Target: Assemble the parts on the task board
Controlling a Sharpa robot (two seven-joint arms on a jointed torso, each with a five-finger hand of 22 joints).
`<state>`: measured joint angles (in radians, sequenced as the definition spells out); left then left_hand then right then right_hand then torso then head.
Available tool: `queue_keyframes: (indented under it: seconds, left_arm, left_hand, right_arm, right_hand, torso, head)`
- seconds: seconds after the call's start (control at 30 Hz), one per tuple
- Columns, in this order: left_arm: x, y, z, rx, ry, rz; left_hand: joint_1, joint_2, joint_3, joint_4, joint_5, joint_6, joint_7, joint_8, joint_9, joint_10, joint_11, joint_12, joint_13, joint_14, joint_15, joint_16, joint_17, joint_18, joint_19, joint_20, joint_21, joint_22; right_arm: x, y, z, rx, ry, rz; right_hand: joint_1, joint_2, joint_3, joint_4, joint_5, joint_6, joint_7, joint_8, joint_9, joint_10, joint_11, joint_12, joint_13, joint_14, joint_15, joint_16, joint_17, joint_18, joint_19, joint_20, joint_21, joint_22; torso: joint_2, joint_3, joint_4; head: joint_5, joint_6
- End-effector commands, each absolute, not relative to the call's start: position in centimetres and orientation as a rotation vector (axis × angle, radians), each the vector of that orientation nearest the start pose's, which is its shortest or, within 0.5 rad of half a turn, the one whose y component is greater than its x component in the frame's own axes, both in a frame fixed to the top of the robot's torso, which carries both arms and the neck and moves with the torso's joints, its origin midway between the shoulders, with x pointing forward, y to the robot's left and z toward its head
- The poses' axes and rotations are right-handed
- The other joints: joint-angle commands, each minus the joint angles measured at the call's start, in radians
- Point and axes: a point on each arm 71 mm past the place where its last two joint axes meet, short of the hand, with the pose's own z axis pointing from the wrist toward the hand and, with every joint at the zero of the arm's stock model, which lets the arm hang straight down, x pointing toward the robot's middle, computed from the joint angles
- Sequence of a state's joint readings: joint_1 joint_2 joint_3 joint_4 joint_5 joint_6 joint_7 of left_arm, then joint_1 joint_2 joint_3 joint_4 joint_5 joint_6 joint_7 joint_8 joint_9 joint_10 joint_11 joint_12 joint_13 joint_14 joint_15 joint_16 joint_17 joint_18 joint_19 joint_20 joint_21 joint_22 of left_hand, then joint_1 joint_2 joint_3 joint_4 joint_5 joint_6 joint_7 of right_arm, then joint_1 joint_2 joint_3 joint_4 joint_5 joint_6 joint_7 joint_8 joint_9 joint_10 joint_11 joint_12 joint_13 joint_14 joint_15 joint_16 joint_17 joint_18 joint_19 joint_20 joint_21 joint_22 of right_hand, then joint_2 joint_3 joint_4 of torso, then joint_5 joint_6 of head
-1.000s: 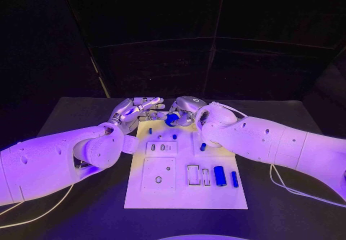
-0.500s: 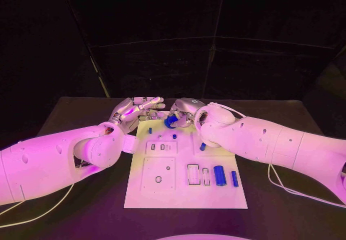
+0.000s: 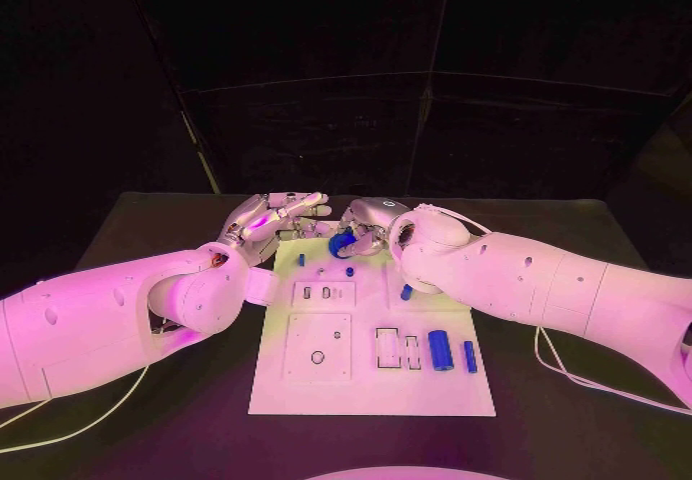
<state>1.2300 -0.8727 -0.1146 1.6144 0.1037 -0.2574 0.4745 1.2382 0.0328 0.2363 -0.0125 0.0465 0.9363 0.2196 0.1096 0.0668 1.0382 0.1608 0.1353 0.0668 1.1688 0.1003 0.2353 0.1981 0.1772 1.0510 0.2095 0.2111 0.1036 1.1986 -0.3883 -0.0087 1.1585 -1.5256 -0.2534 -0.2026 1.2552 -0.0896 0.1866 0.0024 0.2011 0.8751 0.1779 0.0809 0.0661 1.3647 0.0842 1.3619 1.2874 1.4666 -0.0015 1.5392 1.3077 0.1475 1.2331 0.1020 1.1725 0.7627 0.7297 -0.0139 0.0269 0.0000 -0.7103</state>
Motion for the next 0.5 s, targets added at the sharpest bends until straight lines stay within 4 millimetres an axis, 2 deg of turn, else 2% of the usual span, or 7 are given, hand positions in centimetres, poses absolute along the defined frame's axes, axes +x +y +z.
queue_keyframes:
  seconds: [0.03, 0.3, 0.5]
  left_arm:
    - [46.69, 19.59, -17.97, -1.15, 1.421, -1.7]
    - [46.71, 19.61, -17.98, -1.15, 1.422, -1.699]
    - [46.7, 19.6, -17.99, -1.151, 1.423, -1.698]
  left_hand:
    - [-0.006, -0.003, 0.001, 0.006, 0.003, 0.006, -0.002, -0.003, -0.001, 0.006, -0.002, -0.005, 0.0, 0.007, 0.0, 0.001, 0.001, 0.005, 0.009, 0.0, -0.005, -0.001]
    - [-0.006, -0.003, 0.001, 0.006, 0.003, 0.006, -0.002, -0.003, -0.001, 0.006, -0.002, -0.005, 0.0, 0.007, 0.0, 0.001, 0.001, 0.005, 0.009, 0.0, -0.005, -0.001]
    - [-0.006, -0.003, 0.001, 0.006, 0.003, 0.006, -0.001, -0.004, -0.001, 0.006, -0.002, -0.007, -0.001, 0.007, 0.0, 0.001, 0.004, 0.005, 0.01, -0.001, -0.006, -0.002]
  right_arm:
    - [53.57, -6.52, -19.36, -0.219, 1.686, 0.614]
    - [53.66, -6.79, -19.47, -0.212, 1.697, 0.598]
    - [53.71, -7.08, -19.71, -0.217, 1.726, 0.58]
  right_hand:
    - [-0.011, -0.006, -0.013, 0.006, -0.005, -0.009, 0.001, -0.005, 0.0, 0.0, 0.006, -0.001, -0.002, 0.087, 0.011, 0.005, 0.18, -0.004, 0.002, 0.008, -0.004, -0.001]
    - [-0.016, -0.003, -0.028, 0.018, -0.006, -0.01, 0.002, -0.006, 0.002, -0.001, 0.007, 0.0, -0.001, 0.087, 0.013, 0.005, 0.182, -0.004, 0.003, 0.011, -0.003, 0.0]
    - [-0.027, 0.007, -0.053, 0.045, -0.011, -0.014, 0.004, -0.007, 0.003, -0.003, 0.009, -0.001, -0.002, 0.087, 0.015, 0.005, 0.182, -0.004, 0.003, 0.013, -0.003, -0.001]
  torso:
    - [0.0, 0.0003, -0.0002]
    - [0.0, 0.0006, -0.0002]
    - [0.0, 0.0008, -0.0007]
  head:
    - [-0.001, 0.0]
    - [-0.002, 0.002]
    - [-0.002, -0.001]
